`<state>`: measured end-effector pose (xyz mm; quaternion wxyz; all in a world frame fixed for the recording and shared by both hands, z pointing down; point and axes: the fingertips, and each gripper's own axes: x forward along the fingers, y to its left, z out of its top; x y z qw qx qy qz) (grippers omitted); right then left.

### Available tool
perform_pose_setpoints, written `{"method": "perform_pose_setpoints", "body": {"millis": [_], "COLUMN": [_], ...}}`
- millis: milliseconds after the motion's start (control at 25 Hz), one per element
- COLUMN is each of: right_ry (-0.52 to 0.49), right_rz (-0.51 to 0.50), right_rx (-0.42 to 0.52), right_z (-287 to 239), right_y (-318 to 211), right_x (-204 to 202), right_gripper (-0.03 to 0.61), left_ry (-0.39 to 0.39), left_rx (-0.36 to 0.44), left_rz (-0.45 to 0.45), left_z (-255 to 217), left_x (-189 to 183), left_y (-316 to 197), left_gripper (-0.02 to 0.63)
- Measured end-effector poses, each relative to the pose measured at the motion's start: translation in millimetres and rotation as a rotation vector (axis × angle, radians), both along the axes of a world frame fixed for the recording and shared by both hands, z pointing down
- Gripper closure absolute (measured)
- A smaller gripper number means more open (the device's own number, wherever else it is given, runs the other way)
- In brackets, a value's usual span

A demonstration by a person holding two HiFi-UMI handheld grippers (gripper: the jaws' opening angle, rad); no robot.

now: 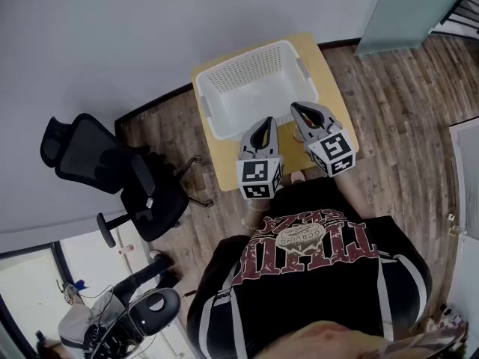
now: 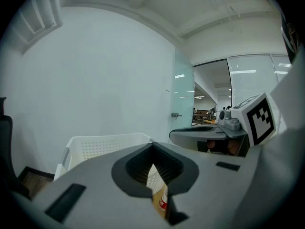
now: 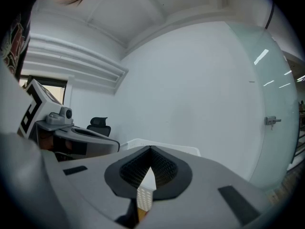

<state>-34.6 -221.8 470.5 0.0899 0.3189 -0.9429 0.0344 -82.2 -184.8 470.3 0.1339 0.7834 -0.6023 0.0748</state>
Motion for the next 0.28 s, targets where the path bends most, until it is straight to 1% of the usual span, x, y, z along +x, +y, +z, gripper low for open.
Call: {"method": "perform_pose_setpoints", "body": {"millis": [280], "right_ry": [0.008], "right_rz": [-0.003], "right_rx": [0.001], "right_z": [2.2], "right_y": [-0.3], "right_x": [0.5], "right_gripper": [0.561], "left_ry": [0.002], "left_rx": [-0.006], "left_rz": [0.006], "left_z": [2.7], "left_x": [1.3], "left_y": [-0.4], "left_gripper": [0.586]}}
